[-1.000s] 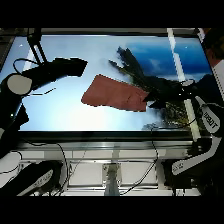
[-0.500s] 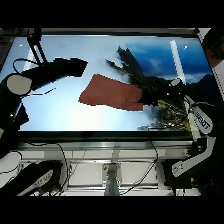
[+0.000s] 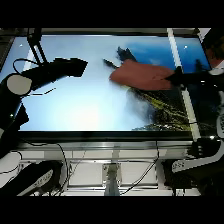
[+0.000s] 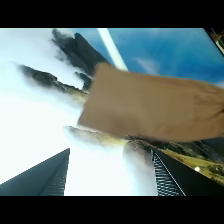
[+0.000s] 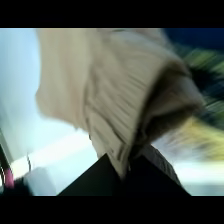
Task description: Fold the clothes and pants, and hang the long-sleeved shirts on hangers.
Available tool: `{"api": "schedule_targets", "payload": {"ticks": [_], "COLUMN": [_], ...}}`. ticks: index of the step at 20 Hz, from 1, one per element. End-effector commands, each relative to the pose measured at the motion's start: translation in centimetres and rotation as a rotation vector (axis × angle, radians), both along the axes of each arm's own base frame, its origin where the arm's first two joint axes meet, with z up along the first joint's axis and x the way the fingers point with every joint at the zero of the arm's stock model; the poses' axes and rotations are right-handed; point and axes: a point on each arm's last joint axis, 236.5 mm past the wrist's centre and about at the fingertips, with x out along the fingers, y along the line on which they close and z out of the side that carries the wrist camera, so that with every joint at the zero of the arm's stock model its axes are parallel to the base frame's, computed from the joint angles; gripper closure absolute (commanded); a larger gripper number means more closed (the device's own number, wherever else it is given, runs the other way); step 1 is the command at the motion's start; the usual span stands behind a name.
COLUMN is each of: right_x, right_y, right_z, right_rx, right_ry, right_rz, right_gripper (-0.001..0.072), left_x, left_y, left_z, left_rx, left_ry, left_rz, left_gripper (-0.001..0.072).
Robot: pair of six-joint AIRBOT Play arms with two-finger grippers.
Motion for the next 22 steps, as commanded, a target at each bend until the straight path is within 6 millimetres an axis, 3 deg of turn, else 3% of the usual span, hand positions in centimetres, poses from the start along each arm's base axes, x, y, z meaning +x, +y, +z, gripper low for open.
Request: {"api": "schedule_targets", "payload": {"ticks": [1,4,6,11,14,15,16,17,18,20,21,22], "right_x": [-5.1,-13.1,-18.0,-28.0,-32.0,-32.3,-32.5,-32.4,-32.0,-28.0,-24.4,-19.7], "right_y": [-12.4,-20.1,-22.9,-25.3,-26.6,-26.6,-25.9,-25.5,-25.3,-25.0,-24.5,-22.9], "right_z": [3.1,4.3,4.0,1.3,0.9,0.9,0.9,1.0,1.2,3.6,6.0,10.1], "right_rx": [-0.09,-0.172,-0.199,-0.323,-0.398,-0.396,-0.373,-0.348,-0.329,-0.274,-0.221,-0.144], "right_ry": [0.028,0.119,0.214,0.547,0.71,0.72,0.736,0.74,0.73,0.568,0.414,0.201], "right_rz": [-0.233,-0.374,-0.442,-0.431,-0.461,-0.459,-0.449,-0.462,-0.477,-0.493,-0.496,-0.456], "right_gripper": [0.0699,0.07,0.07,0.0699,0.0696,0.069,0.0548,0.0308,0.0217,0.0223,0.0269,0.044], "left_x": [0.1,0.3,0.6,0.8,0.8,0.8,0.8,0.8,0.8,0.7,0.6,0.5], "left_y": [0.0,0.0,-0.1,-0.2,-0.2,-0.3,-0.3,-0.3,-0.3,-0.2,0.1,0.4], "left_z": [-0.1,-0.7,-1.2,-1.9,-1.9,-2.0,-2.0,-2.0,-1.9,-1.7,-1.2,-0.6], "left_rx": [0.001,0.004,0.007,0.011,0.011,0.012,0.012,0.012,0.011,0.011,0.008,0.004], "left_ry": [0.001,0.014,0.027,0.041,0.042,0.044,0.044,0.044,0.043,0.037,0.028,0.014], "left_rz": [0.001,0.001,0.0,0.0,-0.001,-0.002,-0.002,-0.002,-0.002,-0.002,0.003,0.01], "left_gripper": [0.0128,0.0128,0.0128,0.0128,0.0129,0.0129,0.0129,0.0129,0.0129,0.0131,0.0151,0.0276]}}
